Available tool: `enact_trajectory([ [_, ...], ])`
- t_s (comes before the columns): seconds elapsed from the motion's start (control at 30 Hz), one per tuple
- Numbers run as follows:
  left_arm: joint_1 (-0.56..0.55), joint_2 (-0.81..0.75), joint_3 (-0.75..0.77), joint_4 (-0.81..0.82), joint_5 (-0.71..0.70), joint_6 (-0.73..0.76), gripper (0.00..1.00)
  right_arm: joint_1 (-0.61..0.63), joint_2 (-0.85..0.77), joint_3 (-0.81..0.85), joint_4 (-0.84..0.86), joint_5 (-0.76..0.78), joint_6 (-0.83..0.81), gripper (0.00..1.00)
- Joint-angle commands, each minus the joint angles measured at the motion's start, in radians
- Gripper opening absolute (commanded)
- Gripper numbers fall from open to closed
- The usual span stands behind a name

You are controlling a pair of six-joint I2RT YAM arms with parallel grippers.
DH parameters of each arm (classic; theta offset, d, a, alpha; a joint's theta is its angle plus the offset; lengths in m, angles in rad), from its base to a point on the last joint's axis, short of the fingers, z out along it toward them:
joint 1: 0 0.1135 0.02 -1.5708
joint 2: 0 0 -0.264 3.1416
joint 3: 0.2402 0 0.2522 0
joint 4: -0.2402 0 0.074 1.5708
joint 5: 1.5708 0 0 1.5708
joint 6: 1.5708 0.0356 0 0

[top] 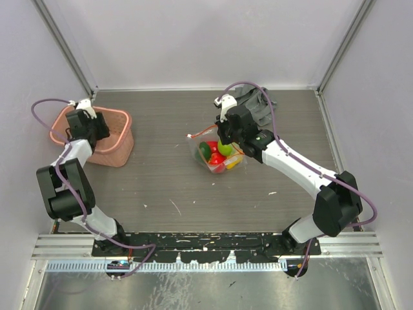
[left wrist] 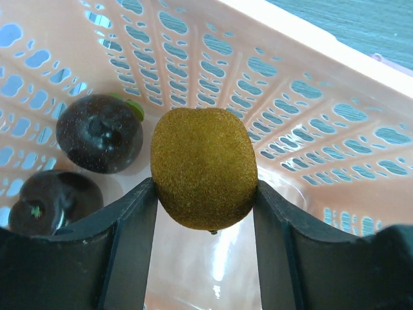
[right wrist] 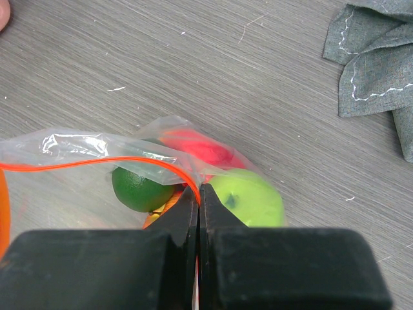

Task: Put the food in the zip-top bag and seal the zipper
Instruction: Pick up the fake fruit from the bin.

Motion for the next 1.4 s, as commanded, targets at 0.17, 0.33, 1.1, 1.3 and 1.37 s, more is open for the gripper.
enact_trajectory([
  [0.17, -0.006, -0.242, -0.074, -0.009, -0.037, -0.176, 0.38, -0.005, -0.039, 0.025, 0.05, -0.007, 0.012, 0.04],
  [0.33, -0.027, -0.353, -0.091, -0.072, -0.064, -0.272, 0.39, -0.006, -0.056, 0.017, 0.066, -0.055, 0.037, 0.04],
  [1.1, -0.303, -0.795, -0.128, -0.208, 0.194, -0.474, 0.41, -0.003, -0.068, 0.069, 0.007, -0.1, 0.1, 0.04],
  [1.3, -0.489, -0.867, -0.179, -0.155, 0.215, -0.464, 0.42, -0.001, -0.062, 0.058, 0.007, -0.12, 0.148, 0.03],
  [1.37, -0.538, -0.885, -0.197, -0.133, 0.209, -0.457, 0.43, 0.0, -0.061, 0.058, 0.007, -0.121, 0.163, 0.03],
])
